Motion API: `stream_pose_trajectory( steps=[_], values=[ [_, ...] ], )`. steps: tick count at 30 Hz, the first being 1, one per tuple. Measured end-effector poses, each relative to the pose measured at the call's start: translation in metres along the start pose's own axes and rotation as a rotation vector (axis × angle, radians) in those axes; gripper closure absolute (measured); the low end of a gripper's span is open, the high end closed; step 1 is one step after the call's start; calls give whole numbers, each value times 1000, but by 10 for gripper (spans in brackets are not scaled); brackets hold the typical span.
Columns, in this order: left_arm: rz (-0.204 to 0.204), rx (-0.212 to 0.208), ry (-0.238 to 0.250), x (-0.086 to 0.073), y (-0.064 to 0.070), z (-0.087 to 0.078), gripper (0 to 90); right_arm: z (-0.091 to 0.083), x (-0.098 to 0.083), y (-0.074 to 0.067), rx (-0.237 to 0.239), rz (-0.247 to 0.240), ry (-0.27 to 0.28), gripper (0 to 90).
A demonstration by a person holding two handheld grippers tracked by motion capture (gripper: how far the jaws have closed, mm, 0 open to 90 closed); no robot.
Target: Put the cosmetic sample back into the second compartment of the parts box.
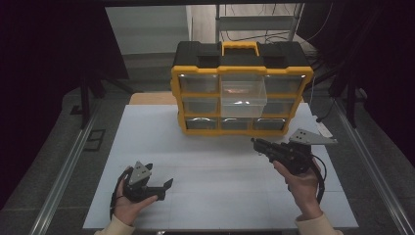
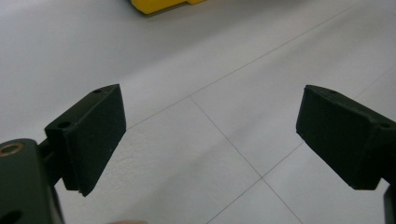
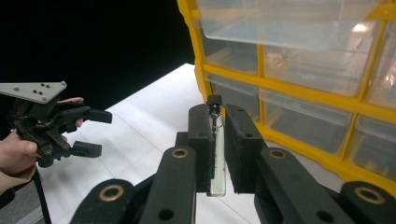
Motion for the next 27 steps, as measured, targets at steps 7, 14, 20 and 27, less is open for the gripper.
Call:
stream_pose_trajectory(
  steps=[7,14,20,27],
  values=[
    [2,-2,3,0,0,-2,88,3,17,-7,20,-13,41,815],
    [0,-4,5,0,-1,-2,88,3,23,-8,14,-26,53,815],
    [-1,-4,5,0,0,-2,88,1,26,-9,18,-31,67,815],
    [0,-1,3,0,0,-2,89,-3,32,-11,14,-47,85,815]
  ],
)
Point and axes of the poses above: each handheld gripper's, and its own axes: z roughly forward along the jaws, x roughly out of its top, y roughly to its right, the point moved 7 cm from there along z, roughly forward along the jaws, and after that the axes turned 14 degrees about -y, right-handed, at the moved point
